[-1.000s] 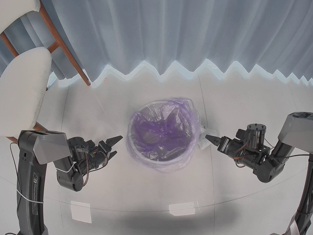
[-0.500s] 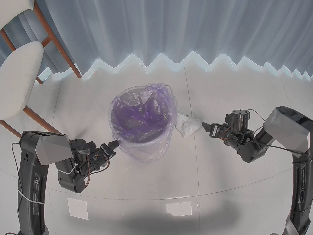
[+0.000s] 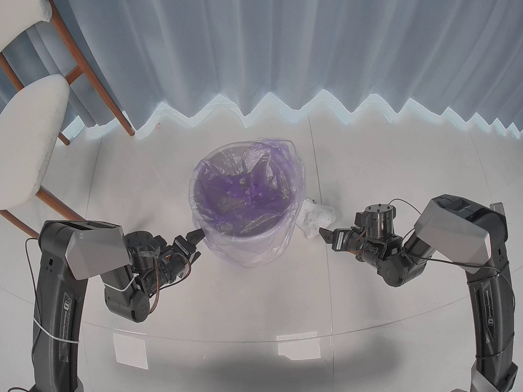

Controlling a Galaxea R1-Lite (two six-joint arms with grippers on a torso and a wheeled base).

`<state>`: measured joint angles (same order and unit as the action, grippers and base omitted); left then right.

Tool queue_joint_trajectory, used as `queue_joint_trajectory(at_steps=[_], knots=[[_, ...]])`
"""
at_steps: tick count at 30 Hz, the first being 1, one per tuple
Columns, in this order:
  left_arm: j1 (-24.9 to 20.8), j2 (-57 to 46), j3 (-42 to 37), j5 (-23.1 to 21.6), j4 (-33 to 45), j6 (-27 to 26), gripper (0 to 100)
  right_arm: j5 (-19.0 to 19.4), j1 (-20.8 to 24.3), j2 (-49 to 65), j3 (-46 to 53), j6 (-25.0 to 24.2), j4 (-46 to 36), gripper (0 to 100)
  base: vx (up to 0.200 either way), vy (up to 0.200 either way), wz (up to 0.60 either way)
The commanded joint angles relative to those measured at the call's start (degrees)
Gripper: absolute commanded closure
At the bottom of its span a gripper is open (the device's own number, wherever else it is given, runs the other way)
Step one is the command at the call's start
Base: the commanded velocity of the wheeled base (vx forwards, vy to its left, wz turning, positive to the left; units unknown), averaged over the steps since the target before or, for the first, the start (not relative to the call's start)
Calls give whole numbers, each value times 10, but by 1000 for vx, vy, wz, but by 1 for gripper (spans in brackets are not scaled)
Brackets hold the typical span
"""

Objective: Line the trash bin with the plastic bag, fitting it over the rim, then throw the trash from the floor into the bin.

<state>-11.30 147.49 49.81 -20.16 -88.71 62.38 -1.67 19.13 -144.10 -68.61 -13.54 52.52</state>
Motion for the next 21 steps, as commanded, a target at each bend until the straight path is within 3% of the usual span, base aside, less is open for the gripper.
queue_joint_trajectory(at_steps=[1,9,21], knots=[[2,-2,6,14,0,0,0,2,3,-21,-18,-4,-2,0,200,0,0],[10,-5,14,27,-1,9,0,4,5,-62,-70,-12,-10,0,0,0,0],[24,-23,10,25,-1,43,0,4,10,-108,-204,-61,-140,0,0,0,0]])
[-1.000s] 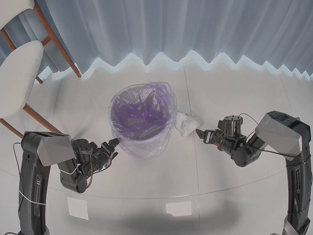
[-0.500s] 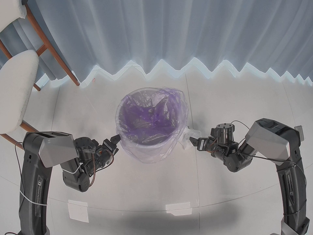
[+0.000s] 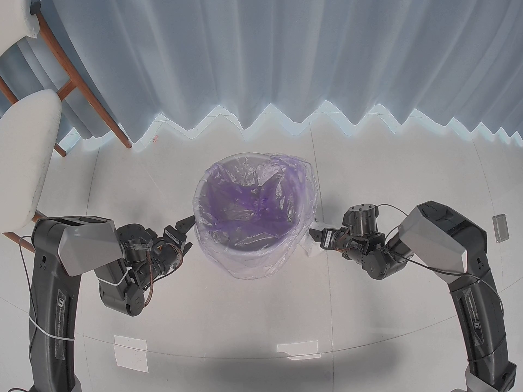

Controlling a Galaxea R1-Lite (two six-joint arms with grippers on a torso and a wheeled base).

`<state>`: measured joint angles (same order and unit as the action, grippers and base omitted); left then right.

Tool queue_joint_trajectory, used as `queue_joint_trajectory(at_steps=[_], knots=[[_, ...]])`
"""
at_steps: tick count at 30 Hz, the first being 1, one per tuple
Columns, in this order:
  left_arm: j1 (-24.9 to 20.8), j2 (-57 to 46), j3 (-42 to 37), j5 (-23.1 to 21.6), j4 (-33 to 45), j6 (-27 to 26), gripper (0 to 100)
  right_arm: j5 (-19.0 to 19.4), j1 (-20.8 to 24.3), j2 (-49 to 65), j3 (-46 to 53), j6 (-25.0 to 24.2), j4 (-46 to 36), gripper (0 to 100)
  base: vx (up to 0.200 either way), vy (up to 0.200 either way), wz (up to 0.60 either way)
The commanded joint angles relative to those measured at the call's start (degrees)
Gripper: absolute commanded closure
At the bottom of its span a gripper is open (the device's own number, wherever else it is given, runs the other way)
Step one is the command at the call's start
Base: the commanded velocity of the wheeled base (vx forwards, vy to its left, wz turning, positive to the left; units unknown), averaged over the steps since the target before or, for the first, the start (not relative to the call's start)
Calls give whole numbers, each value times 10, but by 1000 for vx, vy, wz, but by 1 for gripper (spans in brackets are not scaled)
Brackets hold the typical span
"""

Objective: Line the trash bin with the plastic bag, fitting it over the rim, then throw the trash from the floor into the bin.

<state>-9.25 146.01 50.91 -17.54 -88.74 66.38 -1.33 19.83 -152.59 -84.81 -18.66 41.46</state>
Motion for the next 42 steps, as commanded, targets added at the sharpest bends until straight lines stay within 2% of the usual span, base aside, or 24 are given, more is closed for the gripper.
queue_joint_trajectory(at_steps=[1,5,6,15,19,23,24,26,29,32,37,40,42], knots=[[4,-8,-1,-1,0,2,0,0,4,-24,-48,-13,-42,0,0,0,0],[3,-6,-1,-2,0,-2,0,11,5,-23,-62,-30,-79,0,0,0,0],[3,-5,-1,-3,0,-3,0,11,5,-23,-66,-35,-85,100,0,0,0],[3,-5,1,-3,0,-4,0,10,6,21,-4,-66,-22,100,0,0,0],[6,-5,3,0,0,2,0,10,0,128,138,-82,55,100,0,0,0],[8,-6,8,0,0,3,0,9,-16,193,252,-45,119,100,0,0,0],[8,-6,9,1,0,3,0,9,-25,225,309,-8,172,100,0,0,0],[8,-6,9,1,0,3,0,9,-33,252,359,23,245,100,0,0,0],[8,-6,8,1,0,3,0,10,-33,288,398,38,346,100,0,0,0],[8,-6,7,1,0,3,0,11,-24,335,418,51,376,100,0,0,0],[8,-6,9,1,0,3,0,16,11,383,418,45,405,100,0,0,0],[8,-6,9,1,0,5,0,27,51,375,413,42,485,100,0,0,0],[8,-5,9,1,0,5,0,38,74,366,411,42,485,100,0,0,0]])
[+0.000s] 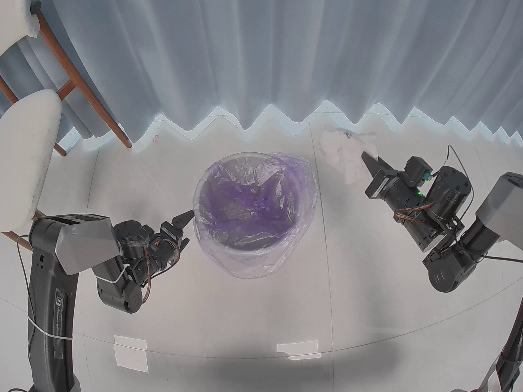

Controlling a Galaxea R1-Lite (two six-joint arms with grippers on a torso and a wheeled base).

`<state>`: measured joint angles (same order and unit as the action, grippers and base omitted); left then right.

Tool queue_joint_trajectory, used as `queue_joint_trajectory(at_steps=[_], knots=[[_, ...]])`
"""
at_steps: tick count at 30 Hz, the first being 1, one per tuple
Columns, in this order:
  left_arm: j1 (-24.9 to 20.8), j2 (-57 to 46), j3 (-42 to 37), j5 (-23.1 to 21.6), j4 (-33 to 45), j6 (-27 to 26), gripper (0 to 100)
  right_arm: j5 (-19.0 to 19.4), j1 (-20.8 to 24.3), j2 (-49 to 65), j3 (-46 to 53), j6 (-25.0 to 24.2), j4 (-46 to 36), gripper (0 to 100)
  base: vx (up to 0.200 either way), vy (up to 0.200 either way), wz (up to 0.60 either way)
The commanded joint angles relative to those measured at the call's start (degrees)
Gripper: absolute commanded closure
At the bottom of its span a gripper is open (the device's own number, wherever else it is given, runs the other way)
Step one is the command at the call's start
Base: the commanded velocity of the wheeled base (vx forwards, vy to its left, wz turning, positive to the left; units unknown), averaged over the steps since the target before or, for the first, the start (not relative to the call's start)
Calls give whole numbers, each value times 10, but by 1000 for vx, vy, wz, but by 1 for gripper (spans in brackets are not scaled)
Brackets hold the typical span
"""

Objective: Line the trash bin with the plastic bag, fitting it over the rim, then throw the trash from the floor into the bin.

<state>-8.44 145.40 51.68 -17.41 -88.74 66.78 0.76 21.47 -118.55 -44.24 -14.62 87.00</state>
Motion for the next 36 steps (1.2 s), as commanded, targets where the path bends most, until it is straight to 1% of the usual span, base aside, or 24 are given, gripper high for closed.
queue_joint_trajectory(at_steps=[1,2,3,5,6,8,10,13,14,16,19,24,36], knots=[[0,1,1,0,0,1,0,20,74,20,6,2,29,100,0,0,0],[0,1,1,-1,0,1,0,20,75,19,5,2,29,100,0,0,0],[-1,1,1,-1,0,0,0,21,93,3,4,2,29,100,0,0,0],[-1,1,1,-1,0,-1,0,21,107,-23,-12,4,29,100,0,0,0],[-1,1,1,-1,0,-1,0,21,107,-23,-12,4,29,100,0,0,0],[-1,2,3,-1,0,-2,0,20,126,-74,-59,9,29,100,0,0,0],[-2,2,3,-1,0,-4,0,19,132,-107,-93,13,29,100,0,0,0],[-3,3,3,-1,0,-6,0,20,135,-163,-139,20,29,100,0,0,0],[-3,3,3,-1,0,-6,0,20,135,-163,-139,20,29,100,0,0,0],[-3,4,4,-1,0,-6,0,20,146,-204,-175,21,29,100,0,0,0],[-3,4,4,-1,0,-6,0,20,150,-224,-188,22,29,100,0,0,0],[-4,5,4,-1,0,-7,0,20,157,-278,-248,28,27,100,0,0,0],[-5,6,4,-1,0,-8,0,20,160,-295,-267,28,22,100,0,0,0]])
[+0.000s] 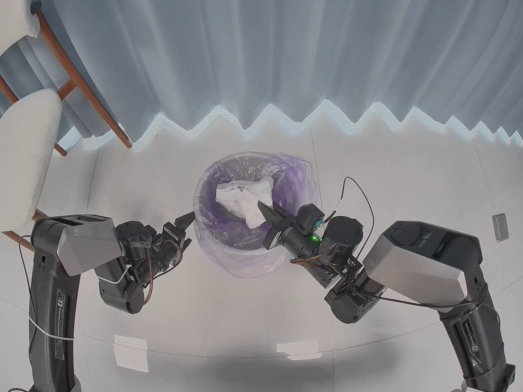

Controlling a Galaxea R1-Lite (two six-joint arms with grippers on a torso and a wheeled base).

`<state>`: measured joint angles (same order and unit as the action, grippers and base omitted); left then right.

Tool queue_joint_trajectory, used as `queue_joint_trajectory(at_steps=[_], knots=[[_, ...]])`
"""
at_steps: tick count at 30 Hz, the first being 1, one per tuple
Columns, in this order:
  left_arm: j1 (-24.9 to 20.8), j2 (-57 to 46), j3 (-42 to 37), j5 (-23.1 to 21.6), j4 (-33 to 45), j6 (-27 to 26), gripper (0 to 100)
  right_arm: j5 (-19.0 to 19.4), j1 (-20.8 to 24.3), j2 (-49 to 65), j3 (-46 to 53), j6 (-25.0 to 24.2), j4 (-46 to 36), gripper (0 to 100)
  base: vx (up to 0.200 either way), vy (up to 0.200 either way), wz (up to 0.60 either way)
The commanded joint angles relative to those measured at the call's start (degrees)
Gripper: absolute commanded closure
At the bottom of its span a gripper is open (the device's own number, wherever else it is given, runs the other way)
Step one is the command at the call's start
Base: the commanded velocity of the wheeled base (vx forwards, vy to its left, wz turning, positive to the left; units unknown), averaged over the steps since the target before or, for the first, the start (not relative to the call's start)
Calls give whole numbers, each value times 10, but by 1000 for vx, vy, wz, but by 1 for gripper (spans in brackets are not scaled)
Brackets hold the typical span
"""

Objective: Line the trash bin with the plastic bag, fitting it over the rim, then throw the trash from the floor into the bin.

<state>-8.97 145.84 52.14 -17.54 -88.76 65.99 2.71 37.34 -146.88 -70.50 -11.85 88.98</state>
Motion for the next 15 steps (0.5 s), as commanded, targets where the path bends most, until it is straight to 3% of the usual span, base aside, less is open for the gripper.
queue_joint_trajectory(at_steps=[1,2,3,15], knots=[[0,2,0,1,0,0,0,0,1,-13,-5,0,1,100,0,0,0],[0,2,0,1,0,-1,0,0,1,-13,-4,0,-1,100,0,0,0],[0,2,0,1,0,-1,0,0,0,-12,-5,0,0,0,0,0,0],[0,2,0,1,0,0,0,-2,-2,74,13,-5,2,0,0,0,0]])
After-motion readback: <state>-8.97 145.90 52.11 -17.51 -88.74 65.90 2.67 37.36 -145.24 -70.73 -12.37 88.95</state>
